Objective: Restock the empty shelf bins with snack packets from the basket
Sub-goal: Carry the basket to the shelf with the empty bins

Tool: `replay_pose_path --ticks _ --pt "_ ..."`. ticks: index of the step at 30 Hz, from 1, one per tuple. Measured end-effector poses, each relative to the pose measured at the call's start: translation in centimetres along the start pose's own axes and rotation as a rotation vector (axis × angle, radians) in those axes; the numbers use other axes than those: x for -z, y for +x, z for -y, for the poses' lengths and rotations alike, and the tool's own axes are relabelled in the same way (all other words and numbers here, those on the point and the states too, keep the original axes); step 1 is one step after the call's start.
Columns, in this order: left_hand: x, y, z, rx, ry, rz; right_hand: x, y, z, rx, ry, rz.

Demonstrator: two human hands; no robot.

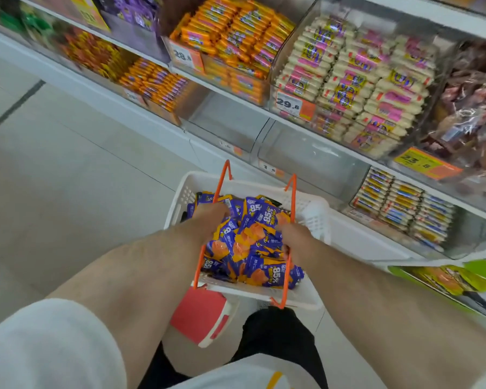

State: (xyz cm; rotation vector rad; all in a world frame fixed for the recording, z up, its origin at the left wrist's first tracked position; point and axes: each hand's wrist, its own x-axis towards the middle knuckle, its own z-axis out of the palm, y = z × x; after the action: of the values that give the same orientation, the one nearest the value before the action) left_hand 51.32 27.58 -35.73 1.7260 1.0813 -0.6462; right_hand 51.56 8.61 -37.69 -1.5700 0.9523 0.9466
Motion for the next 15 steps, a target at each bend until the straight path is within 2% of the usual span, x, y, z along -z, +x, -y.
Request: replay_pose_path --ticks 3,9,15 --pt "1.3 2.5 0.4 -0.007 0.029 0.039 -2.0 0.9 0.4 -0.002 -0.009 0.004" --pt "4.6 8.8 0.3 -0.037 0.12 0.162 -7.2 2.5 1.3 0.025 0.08 -0.116" --pt "5.9 12.1 -0.7 -0.058 0.164 0.238 -9.6 4.8 1.1 -0.045 0.169 -0.166"
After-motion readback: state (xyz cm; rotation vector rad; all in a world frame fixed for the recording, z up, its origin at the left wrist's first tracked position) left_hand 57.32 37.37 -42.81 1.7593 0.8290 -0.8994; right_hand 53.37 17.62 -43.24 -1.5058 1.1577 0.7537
